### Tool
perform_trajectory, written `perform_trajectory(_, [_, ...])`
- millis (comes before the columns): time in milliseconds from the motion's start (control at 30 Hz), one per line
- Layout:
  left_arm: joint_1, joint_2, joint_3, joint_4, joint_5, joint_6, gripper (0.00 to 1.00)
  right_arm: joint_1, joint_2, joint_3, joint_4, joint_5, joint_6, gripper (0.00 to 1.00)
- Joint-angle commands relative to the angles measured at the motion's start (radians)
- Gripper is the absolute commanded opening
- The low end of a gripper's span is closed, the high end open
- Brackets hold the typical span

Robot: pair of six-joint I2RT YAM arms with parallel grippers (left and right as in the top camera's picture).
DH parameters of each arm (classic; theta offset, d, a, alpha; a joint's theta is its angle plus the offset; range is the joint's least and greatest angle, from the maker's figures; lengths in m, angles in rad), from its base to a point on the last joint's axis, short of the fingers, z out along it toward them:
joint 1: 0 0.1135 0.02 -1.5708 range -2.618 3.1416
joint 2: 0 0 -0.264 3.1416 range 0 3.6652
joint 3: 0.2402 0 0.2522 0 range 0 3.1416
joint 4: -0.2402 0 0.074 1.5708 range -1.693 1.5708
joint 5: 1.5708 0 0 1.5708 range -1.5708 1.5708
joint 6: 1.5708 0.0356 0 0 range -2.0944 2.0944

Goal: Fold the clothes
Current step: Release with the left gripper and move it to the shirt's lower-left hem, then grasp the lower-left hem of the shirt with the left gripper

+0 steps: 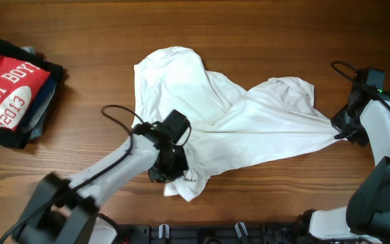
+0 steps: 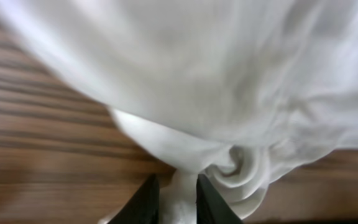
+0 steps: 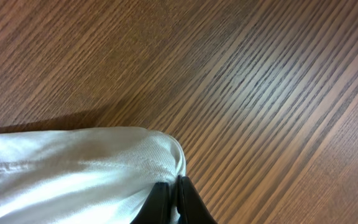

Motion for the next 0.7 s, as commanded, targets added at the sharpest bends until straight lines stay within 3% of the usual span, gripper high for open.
perform_trajectory(0, [0.044,-0.121,0.002,0.002,-0.212,-0.023,0.32,-0.005,-0.01,-0.002,0.006,-0.005,-0.003,0.04])
perform_trajectory(67, [0.063,-0.144,0.002,0.003,-0.256,-0.023,0.43,-0.005,-0.01,-0.002,0.007,-0.005,-0.003,0.04])
perform_trajectory(100, [0.068,-0.141,0.002,-0.004,-0.256,-0.029,0.43,-0.005,-0.01,-0.002,0.007,-0.005,-0.003,0.04])
perform_trajectory(200, [0.068,-0.126,-0.002,-0.08,-0.256,-0.191,0.42,-0.005,-0.01,-0.002,0.006,-0.005,-0.003,0.04])
perform_trajectory(300, [0.068,-0.123,-0.026,-0.107,-0.252,-0.233,0.38,-0.005,-0.01,-0.002,0.009,-0.005,-0.003,0.04])
perform_trajectory(667, [0.068,-0.122,-0.133,0.414,-0.253,-0.175,0.41,-0.005,-0.01,-0.002,0.009,-0.02,-0.005,0.04])
